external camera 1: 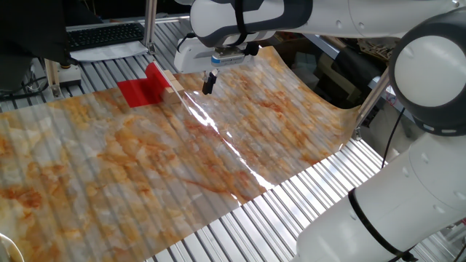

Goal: Wave the flag

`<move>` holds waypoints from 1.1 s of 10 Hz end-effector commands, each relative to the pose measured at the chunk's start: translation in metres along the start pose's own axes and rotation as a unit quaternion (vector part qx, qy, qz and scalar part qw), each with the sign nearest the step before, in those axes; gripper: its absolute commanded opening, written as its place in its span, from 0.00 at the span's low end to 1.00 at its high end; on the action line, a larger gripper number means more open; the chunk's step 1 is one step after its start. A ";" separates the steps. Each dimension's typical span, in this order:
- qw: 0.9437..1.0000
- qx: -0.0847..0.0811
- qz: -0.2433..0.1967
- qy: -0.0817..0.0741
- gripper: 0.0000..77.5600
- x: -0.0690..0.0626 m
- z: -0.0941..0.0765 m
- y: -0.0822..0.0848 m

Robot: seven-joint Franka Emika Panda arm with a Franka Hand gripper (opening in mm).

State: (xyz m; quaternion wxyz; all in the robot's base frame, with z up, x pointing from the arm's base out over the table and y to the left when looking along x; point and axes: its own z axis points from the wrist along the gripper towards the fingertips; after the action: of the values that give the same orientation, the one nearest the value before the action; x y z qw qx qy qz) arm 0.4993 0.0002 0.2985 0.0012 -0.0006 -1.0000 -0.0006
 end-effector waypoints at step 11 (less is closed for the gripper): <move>1.000 -0.012 0.002 -0.002 0.00 0.000 0.001 0.001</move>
State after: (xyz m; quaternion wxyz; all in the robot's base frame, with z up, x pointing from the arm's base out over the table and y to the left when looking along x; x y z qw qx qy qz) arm 0.4985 0.0003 0.2958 -0.0018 -0.0023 -1.0000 -0.0067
